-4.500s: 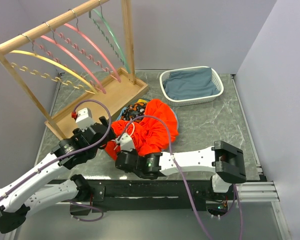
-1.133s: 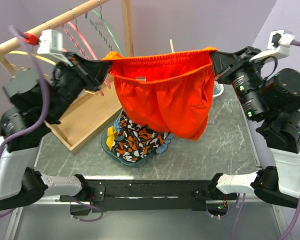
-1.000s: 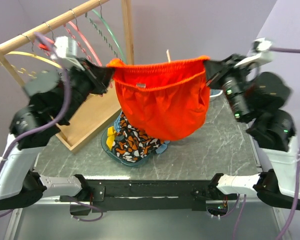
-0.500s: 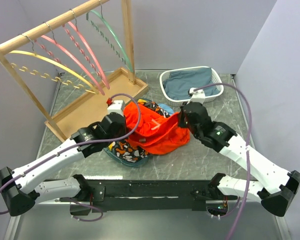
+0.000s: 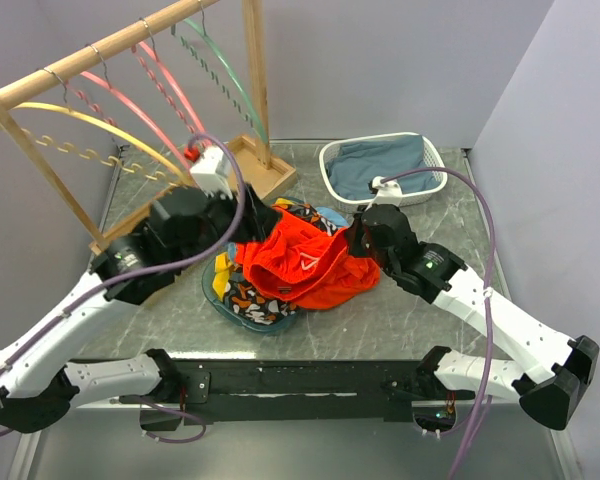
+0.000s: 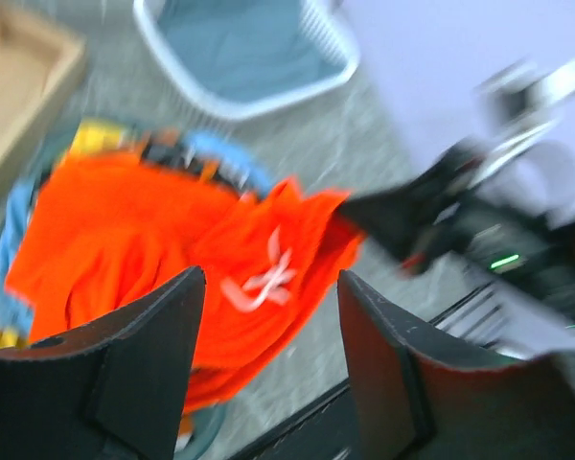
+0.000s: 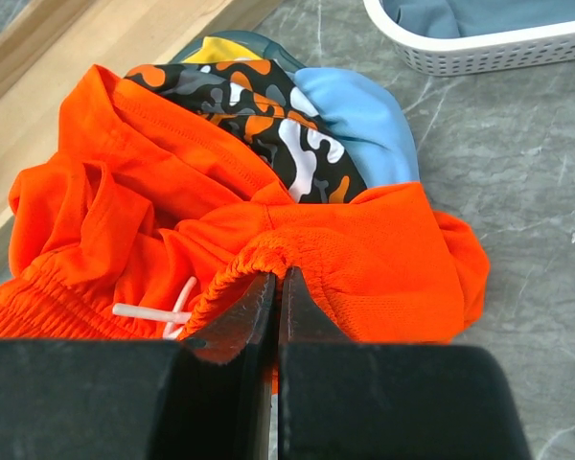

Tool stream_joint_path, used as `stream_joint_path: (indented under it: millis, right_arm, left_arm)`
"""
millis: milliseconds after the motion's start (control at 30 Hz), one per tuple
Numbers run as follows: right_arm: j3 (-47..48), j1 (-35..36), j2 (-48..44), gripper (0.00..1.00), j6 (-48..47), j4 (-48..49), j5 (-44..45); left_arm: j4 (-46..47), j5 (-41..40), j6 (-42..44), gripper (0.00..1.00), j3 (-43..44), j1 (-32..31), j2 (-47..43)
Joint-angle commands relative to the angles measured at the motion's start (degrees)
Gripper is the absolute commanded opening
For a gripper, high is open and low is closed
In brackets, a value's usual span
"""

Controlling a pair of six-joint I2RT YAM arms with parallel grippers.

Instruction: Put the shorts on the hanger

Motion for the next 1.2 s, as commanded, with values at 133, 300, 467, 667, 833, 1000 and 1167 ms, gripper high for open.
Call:
stream_joint_path:
  millis: [133, 300, 467, 667, 833, 1000, 1167]
  right_arm:
    - [2.2, -0.4, 0.3, 0.00, 0.8, 2.0, -0.7]
    - [1.7, -0.4, 0.1, 0.00, 1.1, 1.9, -1.3]
    - [1.1, -0.3, 0.3, 0.00, 1.5, 2.3, -2.6]
    - [1.3, -0.4, 0.0, 0.00, 1.6, 2.3, -2.6]
    - [1.3, -0.3, -0.2, 0.00, 1.5, 2.1, -2.5]
    - [1.0, -0.4, -0.1, 0.00, 1.4, 2.2, -2.6]
    - [0.7, -0.4, 0.1, 0.00, 1.4, 2.6, -2.8]
  left_arm:
    - [0.9, -10.6, 3.5, 0.64, 22.9, 2.5, 10.8]
    - [0.6, -6.9, 1.7, 0.63, 36.2, 12.1, 19.0]
    - [4.2, -3.9, 1.5, 0.61, 42.0, 18.9, 27.0]
    - [4.9, -4.5, 0.0, 0.58, 48.6, 23.2, 34.2]
    - [6.1, -4.6, -1.6, 0.55, 48.8, 25.5, 36.5]
    - [10.4, -3.2, -1.9, 0.55, 46.6, 26.8, 37.1]
    - [13.3, -0.3, -3.8, 0.52, 45.8, 28.5, 39.1]
